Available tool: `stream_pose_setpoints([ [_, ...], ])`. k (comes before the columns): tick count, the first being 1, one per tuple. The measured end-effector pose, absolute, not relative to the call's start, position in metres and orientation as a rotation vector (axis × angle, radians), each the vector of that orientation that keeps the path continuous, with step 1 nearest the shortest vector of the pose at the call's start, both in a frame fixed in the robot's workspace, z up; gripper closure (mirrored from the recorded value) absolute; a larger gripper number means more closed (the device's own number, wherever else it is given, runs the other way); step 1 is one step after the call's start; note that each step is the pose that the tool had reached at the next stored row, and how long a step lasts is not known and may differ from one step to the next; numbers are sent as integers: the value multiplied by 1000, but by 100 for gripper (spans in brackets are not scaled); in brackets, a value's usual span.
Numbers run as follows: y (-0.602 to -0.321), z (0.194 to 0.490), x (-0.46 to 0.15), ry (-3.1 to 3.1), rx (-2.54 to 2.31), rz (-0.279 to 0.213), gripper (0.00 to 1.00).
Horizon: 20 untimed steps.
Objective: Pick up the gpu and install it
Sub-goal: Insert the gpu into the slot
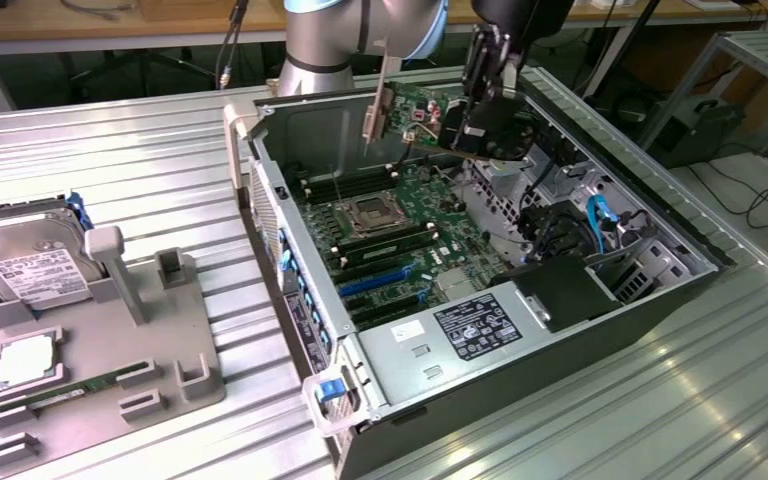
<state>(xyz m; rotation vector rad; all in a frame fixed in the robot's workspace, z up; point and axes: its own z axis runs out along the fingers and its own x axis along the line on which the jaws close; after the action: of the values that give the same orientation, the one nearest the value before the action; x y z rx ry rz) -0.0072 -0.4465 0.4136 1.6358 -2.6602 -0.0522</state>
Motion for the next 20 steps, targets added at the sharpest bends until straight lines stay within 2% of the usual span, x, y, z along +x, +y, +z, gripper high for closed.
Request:
stream_pose_setpoints([
  [20,-446,413,-7,-2381,2015,-44,72],
])
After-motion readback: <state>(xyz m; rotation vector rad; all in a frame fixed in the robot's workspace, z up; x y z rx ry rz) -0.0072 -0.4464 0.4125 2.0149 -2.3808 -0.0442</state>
